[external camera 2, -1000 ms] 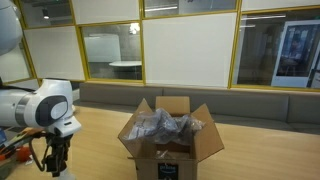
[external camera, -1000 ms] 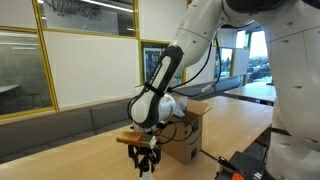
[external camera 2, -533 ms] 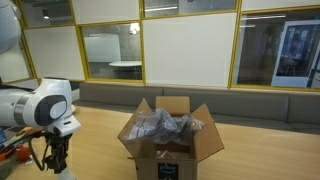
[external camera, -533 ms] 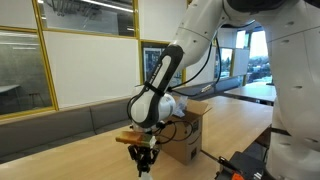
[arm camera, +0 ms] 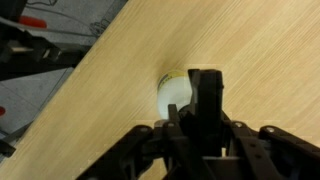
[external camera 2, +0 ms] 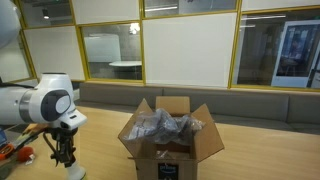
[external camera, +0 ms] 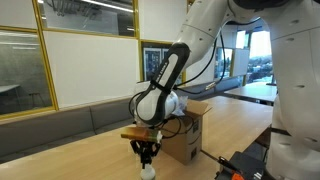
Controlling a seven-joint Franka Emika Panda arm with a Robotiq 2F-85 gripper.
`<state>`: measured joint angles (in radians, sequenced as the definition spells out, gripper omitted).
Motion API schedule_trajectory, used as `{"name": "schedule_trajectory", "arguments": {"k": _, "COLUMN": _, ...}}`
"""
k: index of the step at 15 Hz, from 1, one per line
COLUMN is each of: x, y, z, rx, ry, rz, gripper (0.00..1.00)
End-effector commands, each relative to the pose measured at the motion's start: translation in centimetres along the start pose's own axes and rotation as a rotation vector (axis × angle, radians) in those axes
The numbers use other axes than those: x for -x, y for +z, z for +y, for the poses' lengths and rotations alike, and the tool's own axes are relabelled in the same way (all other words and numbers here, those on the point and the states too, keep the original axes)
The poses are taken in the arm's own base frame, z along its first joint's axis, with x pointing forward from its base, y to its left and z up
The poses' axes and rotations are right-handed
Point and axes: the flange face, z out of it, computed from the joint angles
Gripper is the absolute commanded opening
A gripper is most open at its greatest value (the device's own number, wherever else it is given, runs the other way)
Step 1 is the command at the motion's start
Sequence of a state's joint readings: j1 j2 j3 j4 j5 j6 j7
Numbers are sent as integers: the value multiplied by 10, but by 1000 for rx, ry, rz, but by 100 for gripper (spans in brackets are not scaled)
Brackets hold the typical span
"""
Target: Remove all the plastic bags and the spray bottle from the table and put them in the box
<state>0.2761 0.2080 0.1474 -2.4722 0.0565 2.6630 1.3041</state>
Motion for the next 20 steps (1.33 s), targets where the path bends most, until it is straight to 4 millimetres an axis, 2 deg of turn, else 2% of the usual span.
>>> {"name": "schedule_trajectory", "arguments": {"k": 1, "x": -21, "y": -59, "z": 23, "rx": -7, "ry": -65, "rz": 68, "gripper": 18}}
{"name": "schedule_trajectory", "arguments": {"k": 3, "x": -36, "y": -90, "z": 34, "rx": 9, "ry": -82, "rz": 106, "gripper": 18}}
{"name": "schedule_trajectory", "arguments": {"k": 7, "x": -66, "y": -155, "z": 40, "rx": 44, "ry": -117, "rz": 165, "gripper": 17}}
{"name": "schedule_trajectory", "arguments": {"k": 14, "x": -84, "y": -267, "z": 32, "rx": 59, "ry": -169, "rz": 306, "gripper": 17}}
{"name": "schedule_trajectory", "arguments": {"k": 20, "x": -116, "y": -330, "z": 38, "rx": 68, "ry": -148, "rz": 389, "gripper": 17}}
